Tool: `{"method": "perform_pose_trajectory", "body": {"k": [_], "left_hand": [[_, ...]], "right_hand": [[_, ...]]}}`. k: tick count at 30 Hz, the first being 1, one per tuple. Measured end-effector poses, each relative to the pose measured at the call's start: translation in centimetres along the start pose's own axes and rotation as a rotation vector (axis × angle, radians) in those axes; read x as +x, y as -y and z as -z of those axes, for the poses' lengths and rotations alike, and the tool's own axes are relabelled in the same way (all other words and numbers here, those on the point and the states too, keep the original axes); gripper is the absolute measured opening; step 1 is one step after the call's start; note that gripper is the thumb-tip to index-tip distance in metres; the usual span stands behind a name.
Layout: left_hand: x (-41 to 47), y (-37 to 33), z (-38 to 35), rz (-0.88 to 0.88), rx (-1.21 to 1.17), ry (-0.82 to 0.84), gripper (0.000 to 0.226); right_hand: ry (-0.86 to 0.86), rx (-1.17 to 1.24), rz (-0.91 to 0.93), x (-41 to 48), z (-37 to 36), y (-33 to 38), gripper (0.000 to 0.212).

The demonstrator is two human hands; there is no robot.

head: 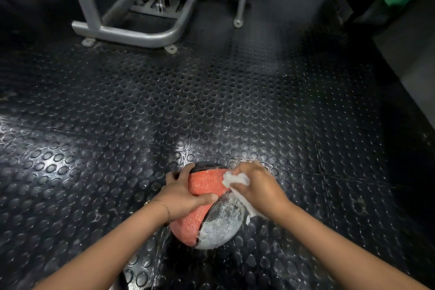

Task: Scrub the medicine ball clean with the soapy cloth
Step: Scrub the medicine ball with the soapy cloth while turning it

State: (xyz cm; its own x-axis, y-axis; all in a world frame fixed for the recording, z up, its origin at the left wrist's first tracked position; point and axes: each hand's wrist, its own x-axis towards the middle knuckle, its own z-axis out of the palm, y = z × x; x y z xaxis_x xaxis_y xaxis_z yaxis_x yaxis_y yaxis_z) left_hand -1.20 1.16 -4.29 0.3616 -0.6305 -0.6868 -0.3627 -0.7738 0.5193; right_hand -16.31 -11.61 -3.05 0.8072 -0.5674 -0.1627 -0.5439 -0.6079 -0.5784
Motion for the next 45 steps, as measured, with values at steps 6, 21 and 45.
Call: {"method": "perform_pose_trajectory", "body": {"k": [6,21,45], "left_hand": [[0.3,-0.1,0.3,0.014,-0.032,0.004,0.104],[0.2,-0.2,0.1,0.016,-0.023,0.002,0.103],[0.3,0.1,0.0,0.008,-0.009,0.001,0.105]], "right_hand": [[-0.024,-0.042,0.112,-0.8,-0.6,0.4,0.014],[0.006,-0.048,-0.083,1.1,0.7,-0.2,0.016],[0.018,0.096,-0.106,1.4,-0.6,-0.5,0.048]]}}
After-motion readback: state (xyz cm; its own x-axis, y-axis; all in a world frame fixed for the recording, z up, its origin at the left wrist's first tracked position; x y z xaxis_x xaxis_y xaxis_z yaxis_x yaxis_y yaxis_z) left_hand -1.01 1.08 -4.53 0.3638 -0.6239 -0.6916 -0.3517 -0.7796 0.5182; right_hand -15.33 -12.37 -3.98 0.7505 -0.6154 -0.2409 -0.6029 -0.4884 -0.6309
